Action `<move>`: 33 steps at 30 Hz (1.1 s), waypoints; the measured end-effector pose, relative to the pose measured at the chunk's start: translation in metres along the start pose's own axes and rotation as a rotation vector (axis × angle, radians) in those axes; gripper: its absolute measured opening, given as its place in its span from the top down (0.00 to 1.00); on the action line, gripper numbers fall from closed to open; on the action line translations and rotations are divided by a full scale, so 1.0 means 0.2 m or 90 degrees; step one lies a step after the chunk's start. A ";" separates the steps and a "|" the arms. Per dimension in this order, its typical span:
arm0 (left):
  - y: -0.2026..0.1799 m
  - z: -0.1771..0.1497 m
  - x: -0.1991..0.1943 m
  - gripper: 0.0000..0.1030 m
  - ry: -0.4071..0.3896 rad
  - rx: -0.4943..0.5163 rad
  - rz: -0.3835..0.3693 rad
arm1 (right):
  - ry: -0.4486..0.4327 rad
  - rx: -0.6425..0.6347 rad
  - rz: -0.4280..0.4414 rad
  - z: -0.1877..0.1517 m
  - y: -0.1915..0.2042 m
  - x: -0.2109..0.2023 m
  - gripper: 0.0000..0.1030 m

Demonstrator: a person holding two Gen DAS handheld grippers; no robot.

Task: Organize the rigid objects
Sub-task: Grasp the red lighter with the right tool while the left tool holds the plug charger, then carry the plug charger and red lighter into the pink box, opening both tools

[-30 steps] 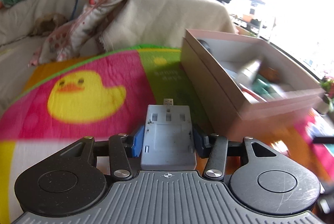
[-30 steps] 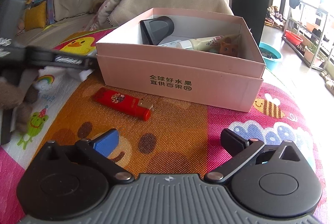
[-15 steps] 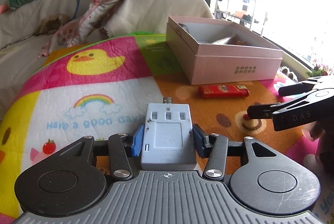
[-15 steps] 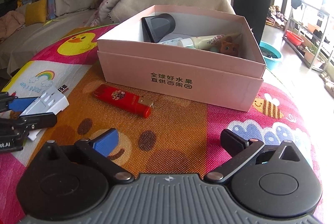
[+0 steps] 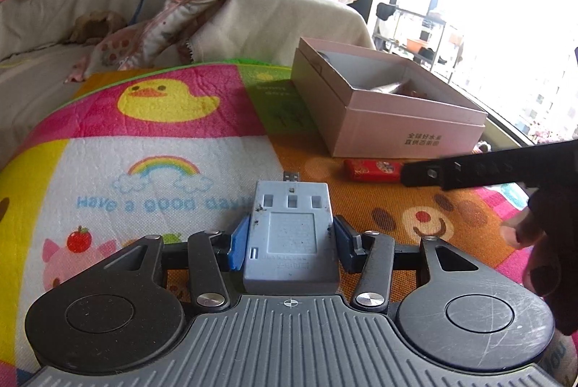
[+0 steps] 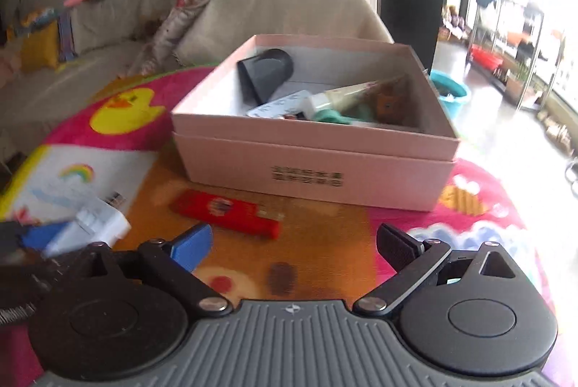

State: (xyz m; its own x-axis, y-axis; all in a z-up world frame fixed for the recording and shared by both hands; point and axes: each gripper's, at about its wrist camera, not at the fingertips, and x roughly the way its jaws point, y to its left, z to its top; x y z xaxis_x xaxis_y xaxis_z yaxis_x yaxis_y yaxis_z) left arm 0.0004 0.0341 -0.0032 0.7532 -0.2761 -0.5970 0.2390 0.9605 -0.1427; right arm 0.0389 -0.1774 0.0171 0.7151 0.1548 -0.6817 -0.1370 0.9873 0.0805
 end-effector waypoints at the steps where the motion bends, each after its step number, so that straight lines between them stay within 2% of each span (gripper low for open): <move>1: 0.00 0.00 0.00 0.48 0.000 0.000 0.000 | 0.008 0.015 0.007 0.02 0.02 0.02 0.04; 6: 0.00 0.00 0.00 0.48 -0.001 0.000 0.000 | 0.056 0.055 0.015 0.08 0.11 0.14 0.04; 11: 0.00 0.00 0.00 0.48 -0.001 -0.004 -0.002 | 0.041 0.013 -0.011 0.08 0.21 0.18 0.05; 14: 0.00 0.00 0.00 0.48 -0.001 -0.003 -0.002 | 0.029 -0.032 -0.022 0.05 0.22 0.17 0.16; 15: 0.00 0.00 0.00 0.48 -0.001 -0.004 -0.002 | 0.027 -0.042 -0.011 0.05 0.22 0.16 0.19; 19: 0.00 0.00 0.00 0.48 -0.001 -0.003 -0.001 | 0.042 -0.056 0.013 0.05 0.17 0.11 0.19; 24: 0.00 0.00 0.00 0.48 0.000 0.003 0.004 | 0.024 -0.068 0.018 0.01 0.08 -0.03 0.20; 33: -0.06 -0.01 0.00 0.48 0.007 0.049 0.031 | -0.003 -0.094 -0.033 -0.13 -0.11 -0.26 0.20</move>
State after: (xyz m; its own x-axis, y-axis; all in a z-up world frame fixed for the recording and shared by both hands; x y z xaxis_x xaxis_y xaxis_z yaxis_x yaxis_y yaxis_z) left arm -0.0033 0.0218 -0.0022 0.7585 -0.2276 -0.6106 0.2480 0.9673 -0.0526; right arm -0.0135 -0.2083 0.0326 0.7271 0.1048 -0.6785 -0.1988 0.9781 -0.0620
